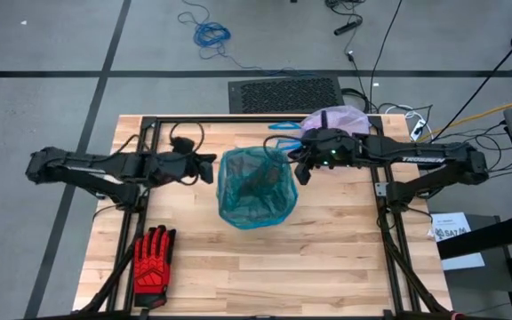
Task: Place trash/remove bag and relplace
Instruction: Insert the blue trash bag into the trash bin
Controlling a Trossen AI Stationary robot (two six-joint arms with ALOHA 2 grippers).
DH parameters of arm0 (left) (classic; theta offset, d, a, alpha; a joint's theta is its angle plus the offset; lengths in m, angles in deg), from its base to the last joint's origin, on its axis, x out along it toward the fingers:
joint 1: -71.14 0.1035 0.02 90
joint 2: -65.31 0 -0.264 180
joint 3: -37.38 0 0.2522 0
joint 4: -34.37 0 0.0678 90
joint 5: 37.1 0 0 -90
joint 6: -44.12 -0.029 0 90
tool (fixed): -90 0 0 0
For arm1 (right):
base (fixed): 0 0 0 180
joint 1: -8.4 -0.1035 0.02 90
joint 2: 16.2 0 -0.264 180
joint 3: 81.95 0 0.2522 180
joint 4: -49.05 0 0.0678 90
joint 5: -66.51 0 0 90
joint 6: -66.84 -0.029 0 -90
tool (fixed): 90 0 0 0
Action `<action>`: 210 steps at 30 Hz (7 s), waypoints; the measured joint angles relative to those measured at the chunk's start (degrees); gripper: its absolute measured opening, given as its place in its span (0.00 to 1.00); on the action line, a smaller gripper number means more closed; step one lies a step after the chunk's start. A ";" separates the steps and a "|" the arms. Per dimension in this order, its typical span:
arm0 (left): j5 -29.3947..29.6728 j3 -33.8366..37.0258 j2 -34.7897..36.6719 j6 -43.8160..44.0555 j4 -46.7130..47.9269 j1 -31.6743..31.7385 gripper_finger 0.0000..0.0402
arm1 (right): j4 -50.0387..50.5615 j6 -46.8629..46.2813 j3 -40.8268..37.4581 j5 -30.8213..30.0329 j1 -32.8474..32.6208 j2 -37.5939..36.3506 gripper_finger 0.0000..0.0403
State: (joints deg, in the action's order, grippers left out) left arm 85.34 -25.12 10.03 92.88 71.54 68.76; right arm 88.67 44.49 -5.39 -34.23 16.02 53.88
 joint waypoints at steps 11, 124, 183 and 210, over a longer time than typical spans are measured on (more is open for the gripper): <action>-12.03 16.15 -0.78 1.85 -26.98 7.54 0.00 | -4.37 -1.82 -2.53 6.64 2.93 0.92 0.00; 2.52 8.63 -8.84 15.40 -10.77 -19.73 0.00 | -22.69 -16.08 -18.95 -17.50 -23.82 -1.32 0.00; 5.52 12.48 -22.22 17.98 -27.27 -17.20 0.00 | -18.85 -23.61 -18.95 -37.70 -40.45 6.76 0.00; 5.58 12.48 -22.20 17.90 -25.48 -17.18 0.00 | 4.39 -45.67 -18.95 -50.42 -40.46 -14.05 0.00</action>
State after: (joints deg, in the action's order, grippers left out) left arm 90.92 -12.63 -12.16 110.78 46.06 51.59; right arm 93.06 -1.18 -24.34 -84.65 -24.44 39.82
